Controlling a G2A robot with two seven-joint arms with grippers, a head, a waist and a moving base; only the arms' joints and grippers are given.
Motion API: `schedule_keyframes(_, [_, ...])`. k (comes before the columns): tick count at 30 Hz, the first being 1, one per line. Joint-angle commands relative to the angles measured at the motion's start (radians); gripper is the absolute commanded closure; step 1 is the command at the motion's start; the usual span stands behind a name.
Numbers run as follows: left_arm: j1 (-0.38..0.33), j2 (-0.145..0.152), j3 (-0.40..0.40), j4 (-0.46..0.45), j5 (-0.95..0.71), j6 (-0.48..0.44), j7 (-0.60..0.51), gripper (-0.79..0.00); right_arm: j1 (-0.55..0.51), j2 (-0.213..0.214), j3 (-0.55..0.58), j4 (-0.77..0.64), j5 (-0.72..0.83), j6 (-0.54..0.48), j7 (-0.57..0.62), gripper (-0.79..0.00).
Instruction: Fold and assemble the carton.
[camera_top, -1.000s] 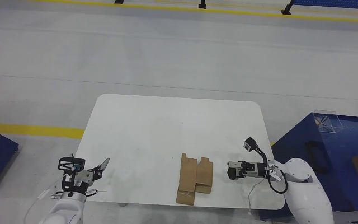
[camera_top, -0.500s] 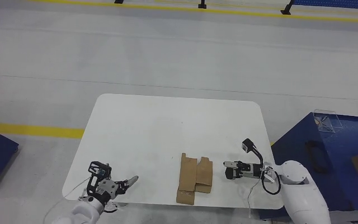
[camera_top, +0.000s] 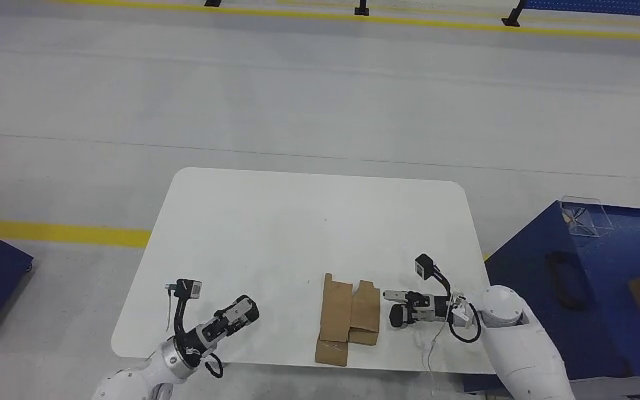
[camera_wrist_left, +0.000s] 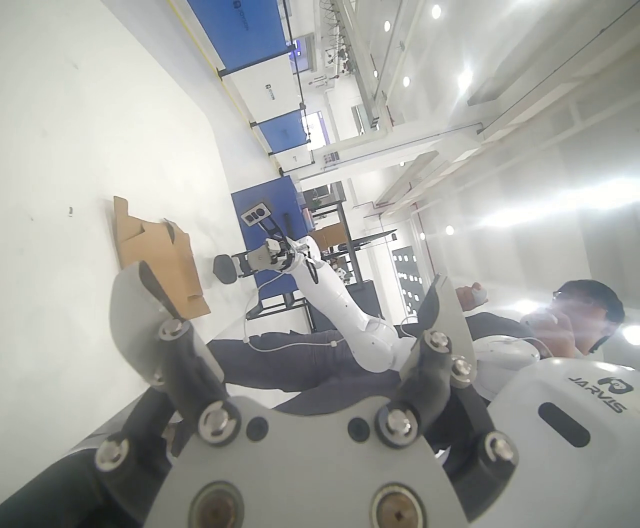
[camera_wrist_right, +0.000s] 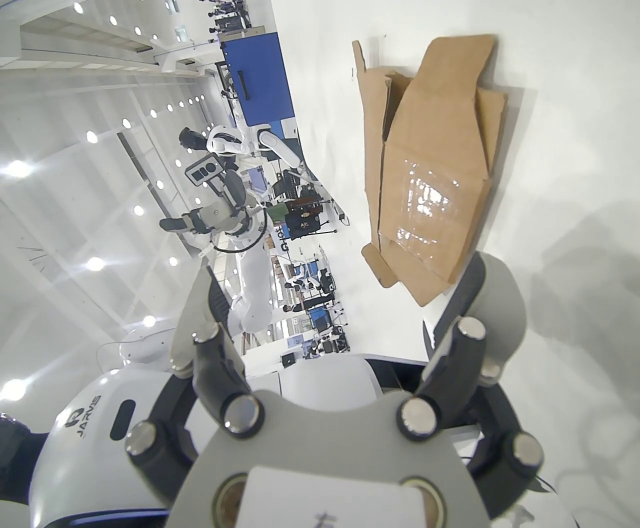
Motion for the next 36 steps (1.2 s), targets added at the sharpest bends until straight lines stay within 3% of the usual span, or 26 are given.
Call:
schedule_keyframes(1, [-0.007,-0.008,0.035,-0.011,-0.176,0.017,-0.001,-0.785,-0.006,0.0,-0.003,-0.005,-0.015,0.004,-0.032,-0.785])
schedule_keyframes(2, [-0.021,-0.011,0.051,0.025,-0.265,0.049,-0.018,-0.785,-0.01,0.0,-0.006,-0.015,-0.032,0.001,-0.07,-0.785])
schedule_keyframes(4, [-0.077,-0.015,0.076,0.112,-0.289,0.065,-0.044,-0.785,-0.021,0.0,-0.013,-0.036,-0.063,-0.029,-0.131,-0.785])
schedule_keyframes(9, [-0.181,-0.043,0.189,0.275,-0.427,0.033,-0.089,-0.785,-0.043,-0.002,-0.049,-0.061,-0.106,-0.072,-0.165,-0.785])
schedule_keyframes(16, [-0.261,-0.068,0.274,0.427,-0.412,-0.026,-0.102,-0.785,-0.025,-0.007,-0.086,-0.032,-0.103,-0.075,-0.187,-0.785])
schedule_keyframes(27, [-0.281,-0.089,0.328,0.475,-0.434,-0.069,-0.123,-0.785,0.039,-0.041,-0.207,0.068,-0.116,-0.088,-0.247,-0.785])
schedule_keyframes(31, [-0.279,-0.091,0.33,0.473,-0.439,-0.076,-0.133,-0.785,0.054,-0.053,-0.228,0.093,-0.053,-0.118,-0.23,-0.785])
schedule_keyframes(32, [-0.278,-0.091,0.329,0.471,-0.442,-0.079,-0.136,-0.785,0.058,-0.056,-0.231,0.098,-0.032,-0.121,-0.216,-0.499])
schedule_keyframes(33, [-0.276,-0.091,0.328,0.469,-0.444,-0.08,-0.14,-0.785,0.063,-0.057,-0.233,0.105,-0.014,-0.124,-0.204,-0.151])
schedule_keyframes(34, [-0.274,-0.091,0.326,0.466,-0.447,-0.082,-0.143,-0.785,0.068,-0.059,-0.235,0.114,-0.004,-0.123,-0.2,0.0])
schedule_keyframes(36, [-0.269,-0.091,0.323,0.458,-0.455,-0.084,-0.152,-0.785,0.081,-0.063,-0.244,0.13,0.004,-0.119,-0.194,0.0])
